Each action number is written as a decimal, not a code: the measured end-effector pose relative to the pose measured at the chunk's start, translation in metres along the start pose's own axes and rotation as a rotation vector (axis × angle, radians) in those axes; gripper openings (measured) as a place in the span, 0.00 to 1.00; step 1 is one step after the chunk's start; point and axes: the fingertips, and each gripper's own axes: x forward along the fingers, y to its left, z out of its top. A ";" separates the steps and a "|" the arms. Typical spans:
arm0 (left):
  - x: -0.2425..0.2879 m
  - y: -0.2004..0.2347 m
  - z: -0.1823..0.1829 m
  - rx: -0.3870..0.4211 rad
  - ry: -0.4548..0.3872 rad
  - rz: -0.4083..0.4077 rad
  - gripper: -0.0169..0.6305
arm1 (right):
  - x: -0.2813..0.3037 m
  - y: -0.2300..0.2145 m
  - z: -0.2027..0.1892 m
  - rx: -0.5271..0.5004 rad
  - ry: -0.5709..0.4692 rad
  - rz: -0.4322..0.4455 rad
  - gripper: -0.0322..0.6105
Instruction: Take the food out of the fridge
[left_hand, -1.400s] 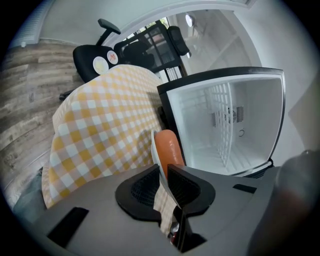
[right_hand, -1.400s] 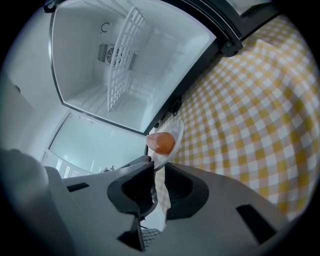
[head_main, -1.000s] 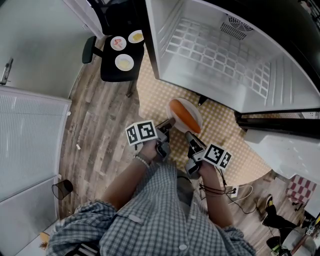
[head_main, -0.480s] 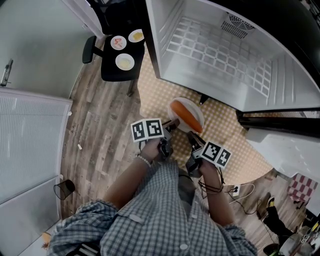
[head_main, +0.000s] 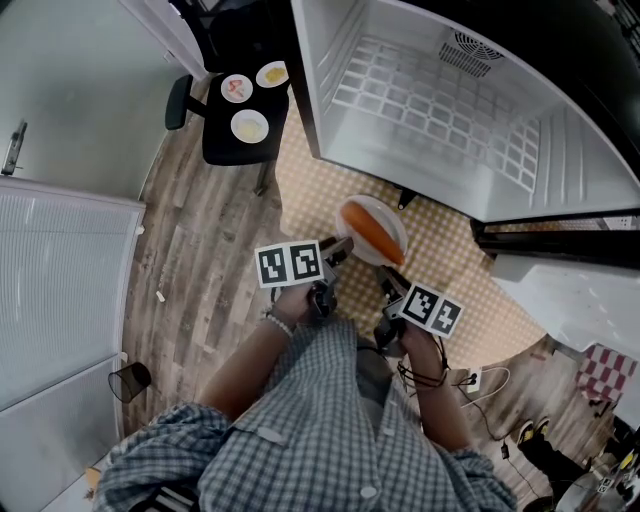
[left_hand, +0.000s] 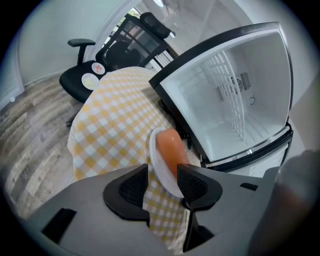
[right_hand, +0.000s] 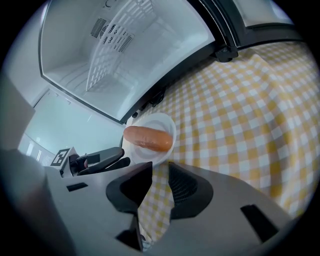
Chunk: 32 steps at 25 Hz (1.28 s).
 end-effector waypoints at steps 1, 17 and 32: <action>-0.003 -0.002 0.001 0.018 -0.003 0.005 0.30 | -0.003 0.000 0.000 -0.009 0.000 -0.004 0.16; -0.039 -0.073 0.047 0.515 -0.154 0.023 0.04 | -0.069 0.045 0.069 -0.332 -0.277 -0.076 0.06; -0.088 -0.179 0.085 0.858 -0.336 -0.074 0.04 | -0.133 0.127 0.141 -0.635 -0.526 -0.058 0.06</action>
